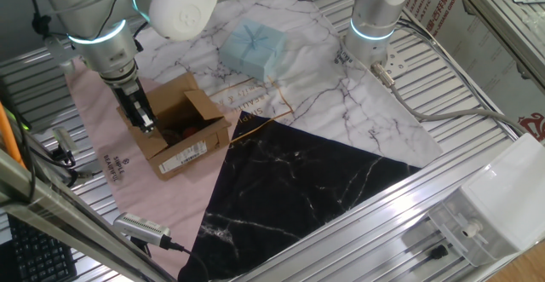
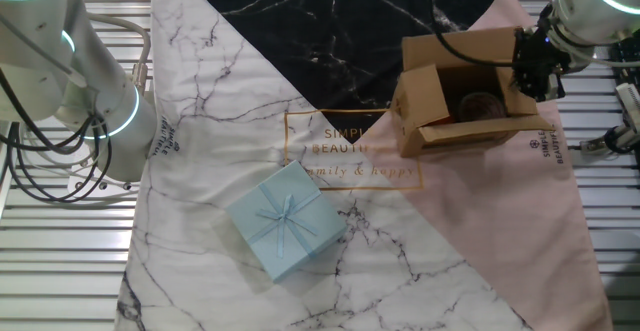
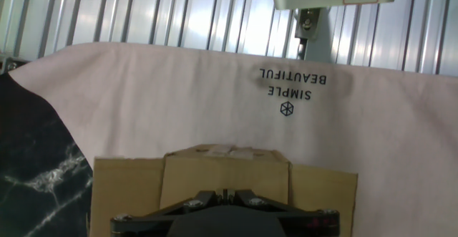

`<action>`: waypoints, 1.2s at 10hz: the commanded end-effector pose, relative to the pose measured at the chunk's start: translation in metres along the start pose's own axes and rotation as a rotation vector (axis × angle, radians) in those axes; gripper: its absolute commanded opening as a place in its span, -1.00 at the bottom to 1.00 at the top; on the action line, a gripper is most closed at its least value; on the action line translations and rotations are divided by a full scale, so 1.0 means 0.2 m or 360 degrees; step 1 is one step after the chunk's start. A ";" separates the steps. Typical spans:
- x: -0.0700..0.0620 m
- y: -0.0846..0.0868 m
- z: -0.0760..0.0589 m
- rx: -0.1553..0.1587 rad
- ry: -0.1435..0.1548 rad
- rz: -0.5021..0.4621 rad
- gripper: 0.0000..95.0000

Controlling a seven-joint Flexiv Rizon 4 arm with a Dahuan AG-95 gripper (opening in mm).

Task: Cover the box

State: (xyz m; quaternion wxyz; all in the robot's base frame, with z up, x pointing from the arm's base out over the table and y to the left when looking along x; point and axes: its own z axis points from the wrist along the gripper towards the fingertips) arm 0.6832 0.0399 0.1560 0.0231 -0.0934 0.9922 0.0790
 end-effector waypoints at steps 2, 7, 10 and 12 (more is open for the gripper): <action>0.00 0.00 0.01 0.0000 -0.0009 -0.0003 -1.00; 0.00 0.00 0.05 -0.0002 -0.0018 -0.0005 -1.00; -0.01 0.00 0.06 0.0000 -0.0020 -0.0002 -1.00; -0.02 0.00 0.07 0.0000 -0.0022 -0.0001 -1.00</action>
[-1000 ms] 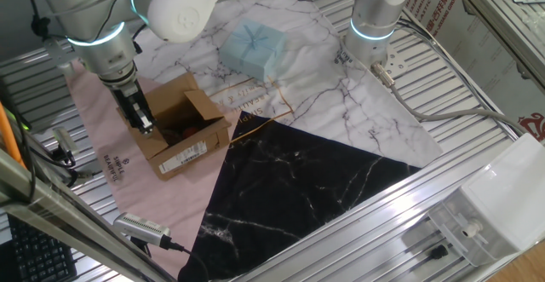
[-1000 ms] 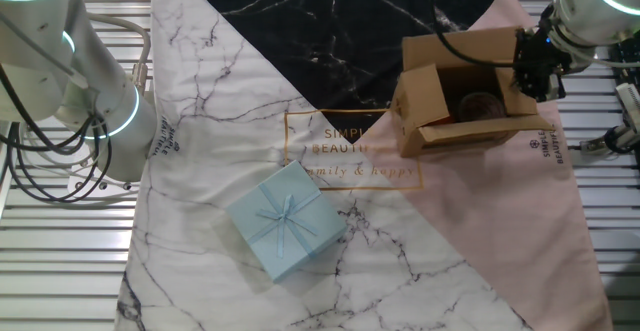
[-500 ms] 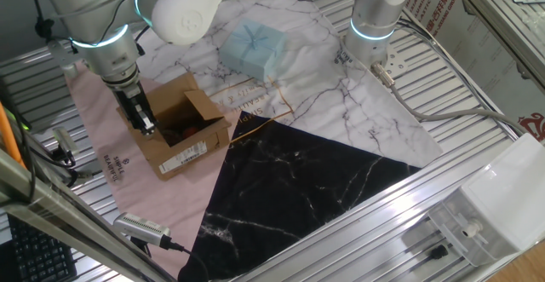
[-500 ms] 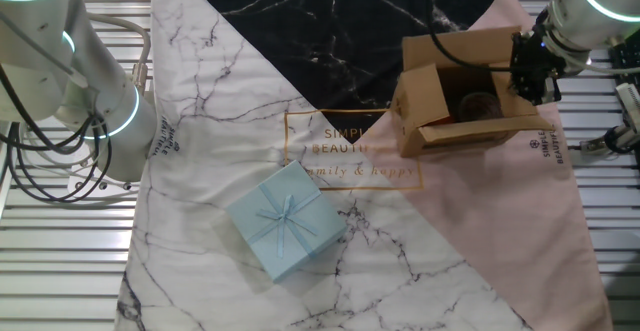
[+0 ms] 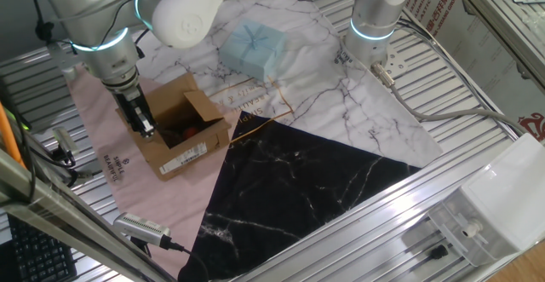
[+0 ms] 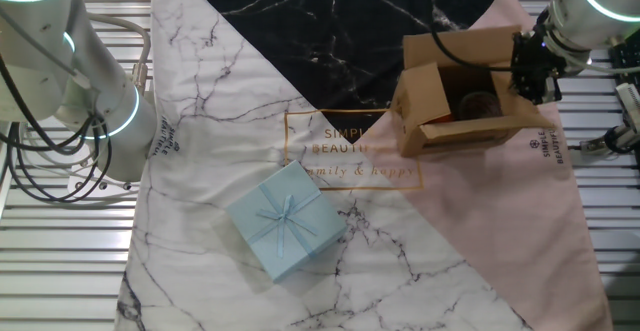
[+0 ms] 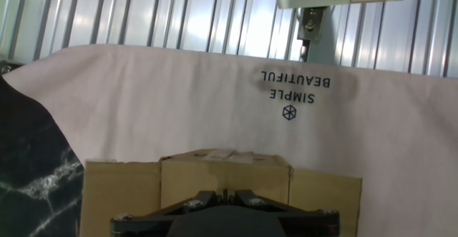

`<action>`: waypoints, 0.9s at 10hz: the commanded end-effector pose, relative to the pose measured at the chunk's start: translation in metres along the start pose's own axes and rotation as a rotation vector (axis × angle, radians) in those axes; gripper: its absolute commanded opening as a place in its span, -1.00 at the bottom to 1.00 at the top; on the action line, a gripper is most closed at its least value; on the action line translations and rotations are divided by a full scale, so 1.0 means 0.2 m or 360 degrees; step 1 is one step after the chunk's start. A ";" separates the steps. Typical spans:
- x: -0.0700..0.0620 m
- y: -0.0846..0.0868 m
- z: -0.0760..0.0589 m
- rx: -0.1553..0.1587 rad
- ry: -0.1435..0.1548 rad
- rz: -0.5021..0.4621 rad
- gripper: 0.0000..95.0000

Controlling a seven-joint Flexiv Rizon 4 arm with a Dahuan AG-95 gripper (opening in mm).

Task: Cover the box

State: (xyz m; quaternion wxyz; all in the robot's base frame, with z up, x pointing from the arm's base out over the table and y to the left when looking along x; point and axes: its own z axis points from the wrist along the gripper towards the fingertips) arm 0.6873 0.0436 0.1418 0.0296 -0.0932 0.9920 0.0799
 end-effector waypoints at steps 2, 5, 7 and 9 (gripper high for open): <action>0.00 0.00 0.00 0.0001 -0.0002 -0.0002 -1.00; 0.00 0.00 0.00 0.0005 0.0000 -0.0004 -1.00; 0.00 0.00 0.00 0.0015 0.0000 0.0000 -1.00; 0.02 -0.01 -0.02 0.0029 -0.0004 0.0010 -1.00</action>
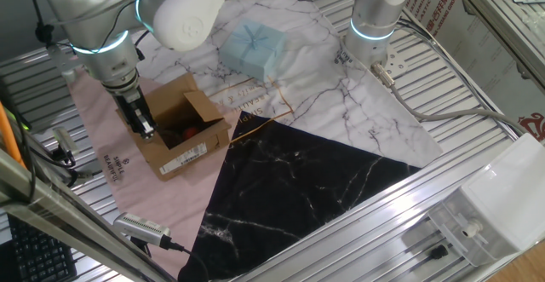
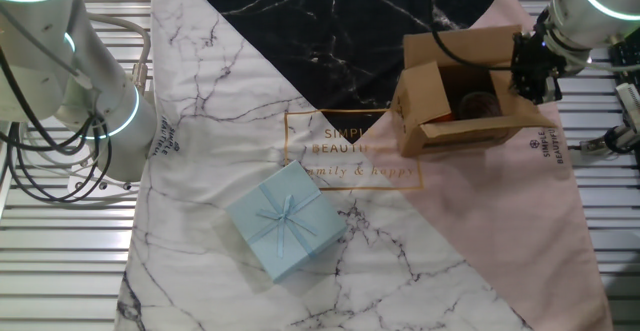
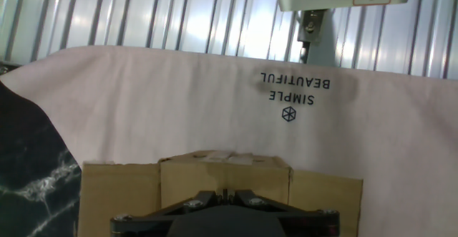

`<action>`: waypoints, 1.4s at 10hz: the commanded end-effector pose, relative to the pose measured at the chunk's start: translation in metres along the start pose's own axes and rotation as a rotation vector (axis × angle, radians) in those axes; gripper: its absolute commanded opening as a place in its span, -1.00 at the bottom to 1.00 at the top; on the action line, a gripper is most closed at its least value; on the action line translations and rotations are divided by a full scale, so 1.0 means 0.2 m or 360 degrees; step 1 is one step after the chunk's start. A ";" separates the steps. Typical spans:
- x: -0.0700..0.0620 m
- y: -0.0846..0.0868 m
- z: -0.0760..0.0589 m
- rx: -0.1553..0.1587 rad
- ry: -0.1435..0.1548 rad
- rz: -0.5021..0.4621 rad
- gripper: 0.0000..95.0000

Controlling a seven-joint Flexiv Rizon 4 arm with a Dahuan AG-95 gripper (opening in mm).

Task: Cover the box

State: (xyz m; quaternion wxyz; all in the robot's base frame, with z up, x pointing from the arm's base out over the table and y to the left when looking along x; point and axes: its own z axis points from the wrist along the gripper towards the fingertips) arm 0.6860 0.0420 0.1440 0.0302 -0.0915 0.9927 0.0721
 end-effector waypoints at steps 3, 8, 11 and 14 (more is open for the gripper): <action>0.05 -0.02 -0.05 0.0016 -0.0011 0.0017 -1.00; 0.13 -0.04 -0.15 0.0069 -0.0003 0.0024 -1.00; 0.22 -0.05 -0.23 0.0083 0.0010 0.0026 -1.00; 0.28 -0.07 -0.25 0.0102 -0.0003 0.0049 -1.00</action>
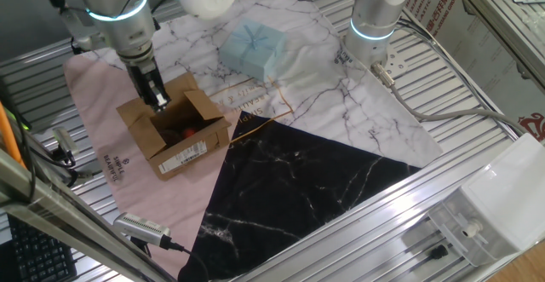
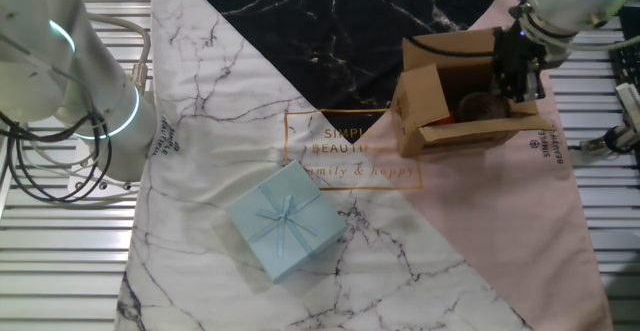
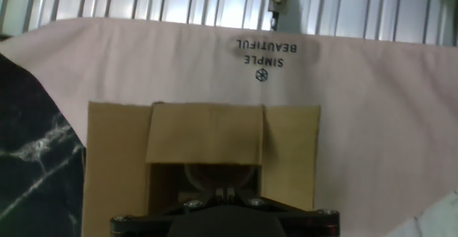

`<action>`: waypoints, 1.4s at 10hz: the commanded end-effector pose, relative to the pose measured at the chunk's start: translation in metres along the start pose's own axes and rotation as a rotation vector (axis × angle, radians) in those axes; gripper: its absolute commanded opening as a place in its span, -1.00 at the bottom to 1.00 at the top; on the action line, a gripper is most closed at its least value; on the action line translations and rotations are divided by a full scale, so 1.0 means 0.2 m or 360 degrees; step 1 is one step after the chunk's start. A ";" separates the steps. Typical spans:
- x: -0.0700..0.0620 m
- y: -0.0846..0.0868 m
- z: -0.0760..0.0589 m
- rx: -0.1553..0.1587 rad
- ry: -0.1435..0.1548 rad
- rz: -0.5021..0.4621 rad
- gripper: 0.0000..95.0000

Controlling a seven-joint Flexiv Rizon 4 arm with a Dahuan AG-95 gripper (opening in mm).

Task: Cover the box

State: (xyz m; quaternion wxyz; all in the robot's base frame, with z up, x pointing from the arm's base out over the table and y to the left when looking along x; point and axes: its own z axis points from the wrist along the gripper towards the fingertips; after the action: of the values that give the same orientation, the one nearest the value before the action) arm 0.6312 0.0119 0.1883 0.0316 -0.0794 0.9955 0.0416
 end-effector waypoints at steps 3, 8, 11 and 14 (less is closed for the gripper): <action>0.04 -0.01 0.01 0.0016 -0.0023 0.0068 -1.00; 0.07 -0.01 0.00 0.0020 0.0004 -0.0002 -1.00; 0.08 -0.02 -0.01 0.0015 0.0034 -0.0021 -1.00; 0.09 -0.02 -0.01 0.0011 0.0047 -0.0049 -1.00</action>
State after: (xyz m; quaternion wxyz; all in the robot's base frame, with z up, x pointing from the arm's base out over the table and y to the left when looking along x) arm 0.6140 0.0053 0.1897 0.0177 -0.0962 0.9945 0.0364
